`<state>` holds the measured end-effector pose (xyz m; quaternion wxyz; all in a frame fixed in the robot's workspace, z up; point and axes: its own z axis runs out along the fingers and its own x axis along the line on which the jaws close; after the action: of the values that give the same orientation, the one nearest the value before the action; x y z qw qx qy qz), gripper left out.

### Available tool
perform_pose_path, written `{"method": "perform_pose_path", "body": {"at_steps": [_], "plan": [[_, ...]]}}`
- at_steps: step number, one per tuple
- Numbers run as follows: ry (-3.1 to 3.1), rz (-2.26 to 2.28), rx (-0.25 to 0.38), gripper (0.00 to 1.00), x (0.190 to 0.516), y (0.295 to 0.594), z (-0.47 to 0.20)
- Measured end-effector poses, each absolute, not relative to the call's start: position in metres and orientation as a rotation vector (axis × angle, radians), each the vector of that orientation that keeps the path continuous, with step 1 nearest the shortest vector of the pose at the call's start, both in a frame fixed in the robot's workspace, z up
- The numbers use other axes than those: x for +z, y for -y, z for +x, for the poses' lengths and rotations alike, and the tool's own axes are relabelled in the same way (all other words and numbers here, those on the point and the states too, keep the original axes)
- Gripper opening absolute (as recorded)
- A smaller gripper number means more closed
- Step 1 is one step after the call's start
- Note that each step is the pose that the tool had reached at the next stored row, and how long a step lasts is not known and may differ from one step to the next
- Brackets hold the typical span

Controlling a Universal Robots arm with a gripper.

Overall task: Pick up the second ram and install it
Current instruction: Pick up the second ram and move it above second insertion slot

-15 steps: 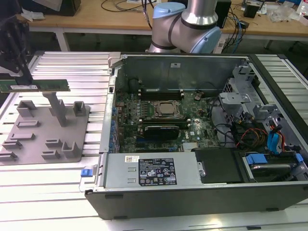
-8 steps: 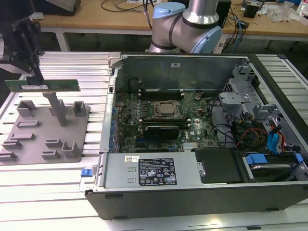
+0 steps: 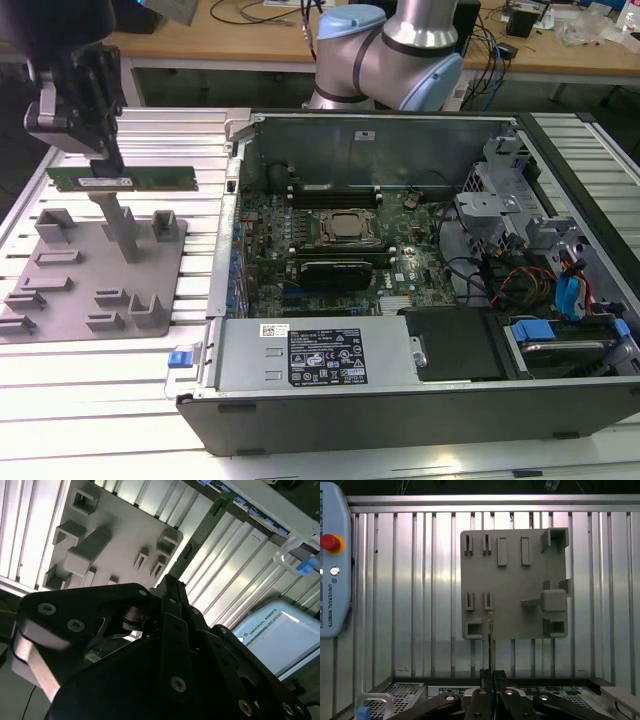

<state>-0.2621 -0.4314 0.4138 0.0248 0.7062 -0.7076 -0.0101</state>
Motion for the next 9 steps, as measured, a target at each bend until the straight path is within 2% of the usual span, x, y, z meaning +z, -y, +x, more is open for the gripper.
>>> {"method": "perform_pose_path", "body": {"at_steps": [9], "plan": [[2.205,2.167,-0.032,0.09,0.413,0.431,-0.226]]}}
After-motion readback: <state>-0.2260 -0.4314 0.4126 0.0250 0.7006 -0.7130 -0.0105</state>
